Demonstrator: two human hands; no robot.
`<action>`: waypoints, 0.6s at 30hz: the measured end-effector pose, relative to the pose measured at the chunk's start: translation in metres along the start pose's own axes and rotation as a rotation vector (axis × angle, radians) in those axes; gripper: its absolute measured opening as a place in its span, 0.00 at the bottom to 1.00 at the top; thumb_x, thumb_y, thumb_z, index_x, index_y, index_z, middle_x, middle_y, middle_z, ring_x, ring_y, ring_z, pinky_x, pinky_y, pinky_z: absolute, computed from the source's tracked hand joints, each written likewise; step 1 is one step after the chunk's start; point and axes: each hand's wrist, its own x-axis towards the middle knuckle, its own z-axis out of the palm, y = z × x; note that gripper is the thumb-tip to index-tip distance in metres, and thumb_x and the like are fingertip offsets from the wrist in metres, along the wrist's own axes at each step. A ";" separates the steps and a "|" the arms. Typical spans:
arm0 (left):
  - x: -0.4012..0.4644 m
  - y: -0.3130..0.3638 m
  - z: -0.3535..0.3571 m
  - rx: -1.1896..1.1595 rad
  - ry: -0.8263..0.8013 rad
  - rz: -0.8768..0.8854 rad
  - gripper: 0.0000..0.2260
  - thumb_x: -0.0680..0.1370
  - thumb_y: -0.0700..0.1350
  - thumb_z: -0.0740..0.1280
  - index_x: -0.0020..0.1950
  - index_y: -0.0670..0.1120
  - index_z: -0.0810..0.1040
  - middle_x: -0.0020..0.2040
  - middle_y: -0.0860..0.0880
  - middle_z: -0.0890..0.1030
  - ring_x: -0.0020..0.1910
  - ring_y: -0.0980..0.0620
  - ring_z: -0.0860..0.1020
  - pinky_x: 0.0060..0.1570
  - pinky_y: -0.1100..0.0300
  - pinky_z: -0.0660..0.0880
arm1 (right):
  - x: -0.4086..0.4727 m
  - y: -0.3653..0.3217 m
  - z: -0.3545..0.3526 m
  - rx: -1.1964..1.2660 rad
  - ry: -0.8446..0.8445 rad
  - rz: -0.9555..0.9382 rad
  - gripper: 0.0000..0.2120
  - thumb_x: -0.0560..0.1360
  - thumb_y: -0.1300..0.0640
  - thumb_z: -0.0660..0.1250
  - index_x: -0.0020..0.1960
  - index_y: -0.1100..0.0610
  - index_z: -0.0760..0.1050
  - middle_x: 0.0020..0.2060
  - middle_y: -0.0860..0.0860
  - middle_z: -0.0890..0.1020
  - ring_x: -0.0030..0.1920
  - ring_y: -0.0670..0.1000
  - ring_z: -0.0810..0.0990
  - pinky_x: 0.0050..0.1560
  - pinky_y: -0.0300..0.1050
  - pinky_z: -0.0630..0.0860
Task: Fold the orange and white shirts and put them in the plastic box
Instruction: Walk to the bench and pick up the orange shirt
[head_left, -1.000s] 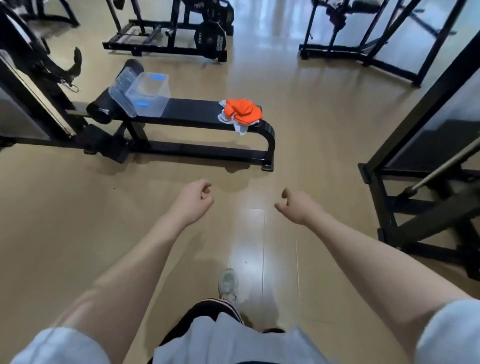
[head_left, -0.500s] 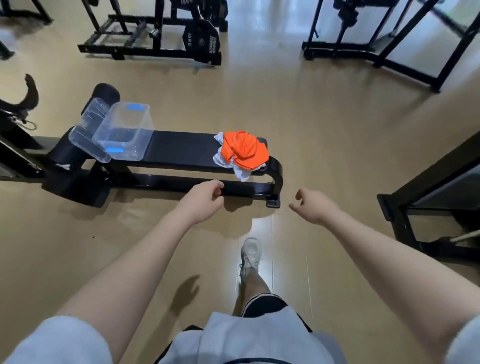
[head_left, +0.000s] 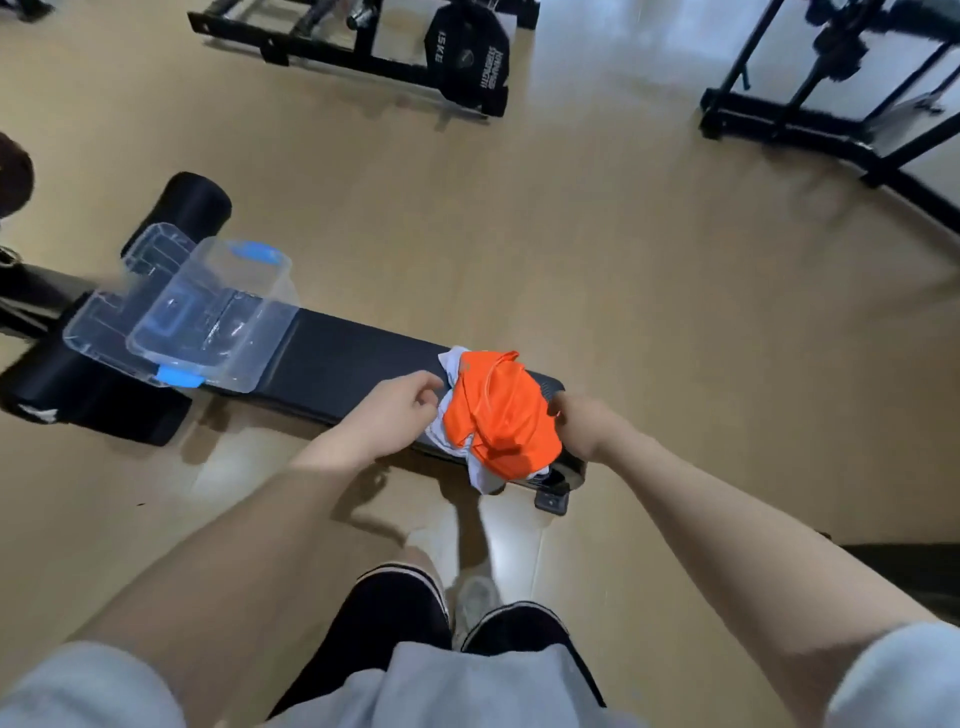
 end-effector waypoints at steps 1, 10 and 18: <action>0.020 -0.001 -0.003 -0.042 -0.004 -0.022 0.15 0.78 0.41 0.57 0.64 0.47 0.72 0.54 0.49 0.79 0.47 0.54 0.74 0.47 0.62 0.68 | 0.019 0.000 -0.002 -0.004 -0.019 0.003 0.17 0.76 0.62 0.53 0.63 0.61 0.69 0.61 0.61 0.76 0.59 0.61 0.75 0.56 0.51 0.73; 0.196 -0.008 -0.020 -0.106 -0.162 -0.088 0.15 0.78 0.42 0.58 0.65 0.47 0.72 0.53 0.52 0.78 0.52 0.53 0.75 0.49 0.64 0.66 | 0.154 0.010 0.004 0.092 -0.131 0.091 0.22 0.77 0.64 0.51 0.70 0.59 0.65 0.65 0.60 0.72 0.64 0.59 0.72 0.61 0.52 0.72; 0.305 -0.044 0.009 -0.136 -0.255 -0.156 0.15 0.78 0.42 0.59 0.65 0.47 0.73 0.56 0.50 0.78 0.50 0.54 0.74 0.50 0.65 0.66 | 0.255 -0.009 0.039 0.153 -0.178 0.178 0.21 0.76 0.65 0.53 0.68 0.58 0.68 0.63 0.59 0.76 0.63 0.59 0.74 0.60 0.50 0.72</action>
